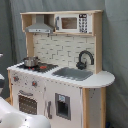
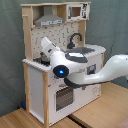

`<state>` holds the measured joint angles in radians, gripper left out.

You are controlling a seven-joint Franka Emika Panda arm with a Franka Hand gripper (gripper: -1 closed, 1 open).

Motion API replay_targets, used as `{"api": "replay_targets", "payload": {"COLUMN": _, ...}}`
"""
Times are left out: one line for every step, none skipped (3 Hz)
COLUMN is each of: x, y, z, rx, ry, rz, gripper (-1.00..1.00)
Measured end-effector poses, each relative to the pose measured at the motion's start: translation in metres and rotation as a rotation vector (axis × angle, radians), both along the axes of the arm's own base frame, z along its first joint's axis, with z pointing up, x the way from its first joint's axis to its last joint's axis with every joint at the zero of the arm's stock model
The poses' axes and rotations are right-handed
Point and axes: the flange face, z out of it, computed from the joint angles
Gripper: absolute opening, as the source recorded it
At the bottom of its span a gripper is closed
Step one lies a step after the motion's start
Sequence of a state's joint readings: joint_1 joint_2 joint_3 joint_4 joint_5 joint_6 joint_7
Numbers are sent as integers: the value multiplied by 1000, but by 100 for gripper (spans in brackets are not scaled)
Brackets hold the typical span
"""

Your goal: Play with the kitchen

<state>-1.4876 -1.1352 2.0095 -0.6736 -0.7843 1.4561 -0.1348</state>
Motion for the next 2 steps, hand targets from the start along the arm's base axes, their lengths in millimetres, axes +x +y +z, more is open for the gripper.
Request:
{"api": "replay_targets", "payload": {"x": 0, "y": 14, "z": -8, "rx": -83, "ry": 32, "rz": 71, "gripper": 100}}
{"api": "replay_targets", "payload": {"x": 2, "y": 30, "z": -29, "rx": -166, "ry": 74, "rz": 156, "gripper": 100}}
